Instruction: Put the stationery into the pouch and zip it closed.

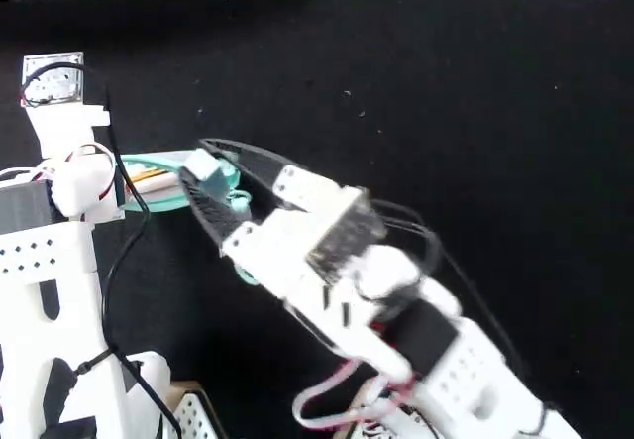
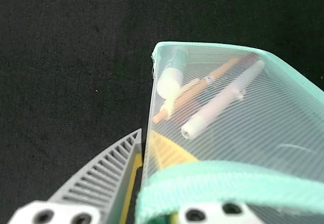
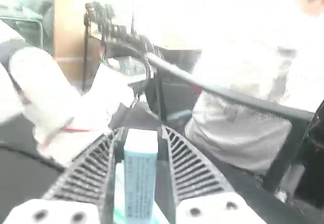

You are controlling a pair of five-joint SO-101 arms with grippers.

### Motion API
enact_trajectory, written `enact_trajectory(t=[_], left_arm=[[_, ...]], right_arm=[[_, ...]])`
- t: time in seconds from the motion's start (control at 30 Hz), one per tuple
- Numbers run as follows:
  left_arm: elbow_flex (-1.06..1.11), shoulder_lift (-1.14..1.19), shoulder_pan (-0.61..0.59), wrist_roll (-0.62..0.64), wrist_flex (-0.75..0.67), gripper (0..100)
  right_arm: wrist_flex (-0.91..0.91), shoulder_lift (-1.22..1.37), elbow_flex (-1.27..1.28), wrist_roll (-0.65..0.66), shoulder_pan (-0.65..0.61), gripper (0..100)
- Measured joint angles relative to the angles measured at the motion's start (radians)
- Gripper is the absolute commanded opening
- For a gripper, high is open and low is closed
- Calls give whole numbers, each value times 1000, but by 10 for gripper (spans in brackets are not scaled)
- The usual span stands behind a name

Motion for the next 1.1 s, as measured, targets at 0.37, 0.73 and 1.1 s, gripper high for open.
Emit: enact_trajectory(t=[0.37, 0.73, 1.1], left_arm=[[2, 0, 0, 0, 0, 30], [2, 0, 0, -2, 0, 30], [2, 0, 0, -2, 0, 30]], right_arm=[[-290, 230, 46, -6, -5, 13], [-342, 281, 74, -9, -37, 13], [-336, 256, 95, -6, -120, 13]])
